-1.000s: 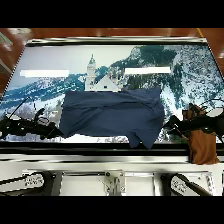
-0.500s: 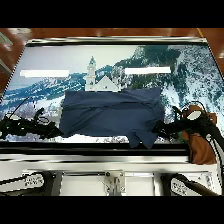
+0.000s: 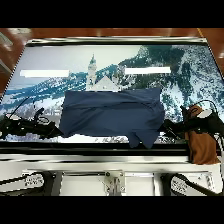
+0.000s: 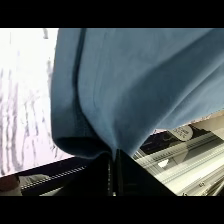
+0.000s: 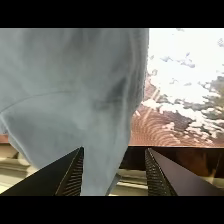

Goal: Fold the shirts.

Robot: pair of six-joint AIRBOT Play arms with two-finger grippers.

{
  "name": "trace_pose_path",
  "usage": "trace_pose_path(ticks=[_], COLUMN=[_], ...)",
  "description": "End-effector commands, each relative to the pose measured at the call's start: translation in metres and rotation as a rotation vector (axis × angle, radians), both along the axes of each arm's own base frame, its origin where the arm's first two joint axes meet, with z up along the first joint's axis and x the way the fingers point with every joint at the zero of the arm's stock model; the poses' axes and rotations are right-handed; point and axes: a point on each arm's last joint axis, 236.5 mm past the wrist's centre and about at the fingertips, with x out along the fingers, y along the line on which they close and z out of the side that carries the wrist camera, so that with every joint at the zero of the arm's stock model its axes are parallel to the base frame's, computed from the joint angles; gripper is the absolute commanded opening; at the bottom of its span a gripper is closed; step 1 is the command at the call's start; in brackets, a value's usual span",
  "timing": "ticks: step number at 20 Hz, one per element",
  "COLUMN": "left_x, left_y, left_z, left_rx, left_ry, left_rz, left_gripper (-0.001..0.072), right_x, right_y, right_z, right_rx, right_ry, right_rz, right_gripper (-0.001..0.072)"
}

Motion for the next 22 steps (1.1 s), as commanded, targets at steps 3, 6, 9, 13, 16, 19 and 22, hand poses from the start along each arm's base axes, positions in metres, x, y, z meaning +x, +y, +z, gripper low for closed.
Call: trace_pose_path(ticks=[3, 6, 9, 13, 16, 19, 22], left_x=[0.001, 0.001, 0.002, 0.007, 0.01, 0.026, 0.06], left_y=[0.0, 0.0, 0.001, 0.002, 0.003, 0.011, 0.025], left_z=[0.0, 0.0, -0.001, -0.001, -0.001, 0.011, 0.045], left_rx=[0.0, 0.003, 0.007, 0.01, 0.016, 0.042, 0.105], left_ry=[-0.002, -0.003, -0.006, -0.019, -0.026, -0.102, -0.262], left_rz=[0.0, 0.002, 0.005, 0.023, 0.026, 0.007, -0.027], left_gripper=[0.0038, 0.0038, 0.0037, 0.0038, 0.0037, 0.0037, 0.0037], right_x=[-0.003, 0.006, 0.009, 0.009, 0.007, 0.014, 0.046], right_y=[-0.001, 0.006, 0.008, 0.009, 0.017, 0.021, 0.031], right_z=[-0.02, -0.026, -0.027, -0.026, -0.016, 0.004, 0.042], right_rx=[0.031, 0.073, 0.084, 0.086, 0.13, 0.136, 0.186], right_ry=[0.081, 0.083, 0.081, 0.08, 0.035, -0.069, -0.246], right_rz=[-0.054, -0.101, -0.113, -0.109, -0.028, 0.032, 0.005], right_gripper=[0.0507, 0.0505, 0.0468, 0.017, 0.007, 0.0069, 0.0069])
